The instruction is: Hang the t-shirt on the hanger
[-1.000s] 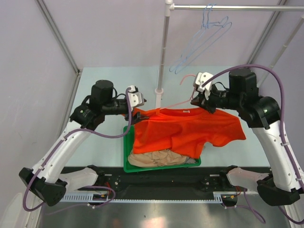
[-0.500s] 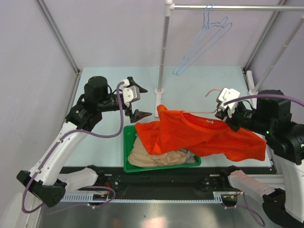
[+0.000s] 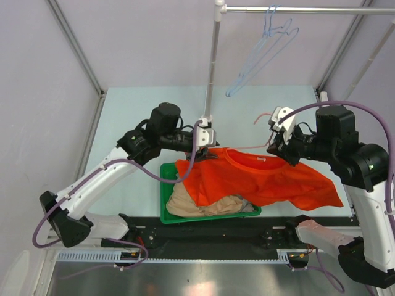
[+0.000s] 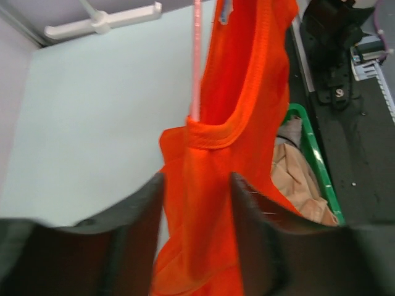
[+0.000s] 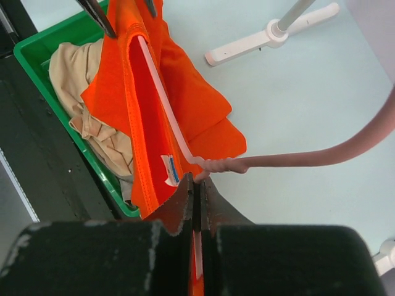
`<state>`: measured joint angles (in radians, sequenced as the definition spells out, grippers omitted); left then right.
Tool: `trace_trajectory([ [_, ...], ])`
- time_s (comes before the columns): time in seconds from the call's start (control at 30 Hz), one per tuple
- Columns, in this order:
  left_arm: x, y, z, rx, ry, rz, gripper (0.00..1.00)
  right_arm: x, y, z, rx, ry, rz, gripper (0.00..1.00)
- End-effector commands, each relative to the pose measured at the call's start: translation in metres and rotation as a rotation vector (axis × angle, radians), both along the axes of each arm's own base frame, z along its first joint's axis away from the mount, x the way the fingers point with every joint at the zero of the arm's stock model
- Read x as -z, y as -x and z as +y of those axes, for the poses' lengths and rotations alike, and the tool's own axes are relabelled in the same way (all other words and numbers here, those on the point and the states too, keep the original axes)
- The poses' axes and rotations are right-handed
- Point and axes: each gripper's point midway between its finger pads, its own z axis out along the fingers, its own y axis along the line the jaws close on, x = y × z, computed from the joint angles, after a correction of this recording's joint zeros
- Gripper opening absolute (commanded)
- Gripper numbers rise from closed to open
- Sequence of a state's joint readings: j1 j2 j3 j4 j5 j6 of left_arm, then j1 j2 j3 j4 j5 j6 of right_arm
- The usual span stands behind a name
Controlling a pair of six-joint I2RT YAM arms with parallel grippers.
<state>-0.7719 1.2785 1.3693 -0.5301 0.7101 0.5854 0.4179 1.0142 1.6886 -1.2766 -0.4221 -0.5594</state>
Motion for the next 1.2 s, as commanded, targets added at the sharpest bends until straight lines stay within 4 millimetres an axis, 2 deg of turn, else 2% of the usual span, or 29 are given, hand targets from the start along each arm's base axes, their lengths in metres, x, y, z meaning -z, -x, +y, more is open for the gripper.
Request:
trace_trajectory([
  [0.0, -0.006, 0.012, -0.009, 0.053, -0.008, -0.013, 0.41, -0.028, -0.001, 0.015, -0.056, -0.080, -0.081, 0.00],
  [0.07, -0.009, 0.015, -0.015, 0.062, 0.003, -0.008, 0.30, -0.028, -0.003, 0.021, -0.070, -0.086, -0.081, 0.00],
  [0.27, -0.033, 0.014, -0.025, 0.057, 0.038, -0.022, 0.16, -0.034, -0.018, 0.043, -0.117, -0.103, -0.112, 0.00],
  [0.4, -0.045, 0.012, -0.024, 0.045, 0.066, -0.046, 0.15, -0.036, -0.029, 0.052, -0.132, -0.106, -0.131, 0.00],
  [0.47, -0.049, 0.012, -0.024, 0.038, 0.069, -0.049, 0.20, -0.038, -0.034, 0.053, -0.128, -0.106, -0.141, 0.00],
  [0.53, -0.045, 0.011, -0.019, 0.022, 0.051, -0.056, 0.27, -0.040, -0.037, 0.049, -0.106, -0.093, -0.159, 0.00],
  [0.6, -0.039, 0.012, -0.012, 0.008, 0.035, -0.064, 0.27, -0.043, -0.041, 0.039, -0.061, -0.082, -0.181, 0.00],
  [0.73, -0.023, 0.012, -0.008, -0.001, 0.011, -0.048, 0.17, -0.046, -0.035, 0.016, -0.017, -0.083, -0.182, 0.00],
  [0.83, -0.013, 0.006, -0.009, -0.009, -0.018, -0.032, 0.16, -0.046, -0.026, 0.010, -0.009, -0.078, -0.180, 0.00],
  [0.9, -0.016, 0.005, -0.011, -0.006, -0.008, -0.039, 0.26, -0.046, -0.023, 0.008, -0.002, -0.076, -0.184, 0.00],
  [0.93, -0.019, 0.005, -0.012, 0.000, 0.002, -0.041, 0.41, -0.045, -0.024, 0.006, 0.007, -0.073, -0.182, 0.00],
  [1.03, -0.038, 0.003, -0.015, -0.017, 0.059, -0.056, 0.67, -0.045, -0.030, -0.005, 0.072, -0.036, -0.198, 0.00],
  [1.1, -0.054, -0.001, -0.012, -0.057, 0.095, -0.077, 0.74, -0.040, -0.036, -0.020, 0.129, 0.026, -0.225, 0.00],
  [1.17, -0.065, -0.001, -0.007, -0.081, 0.116, -0.091, 0.82, -0.038, -0.030, -0.036, 0.175, 0.062, -0.240, 0.00],
])
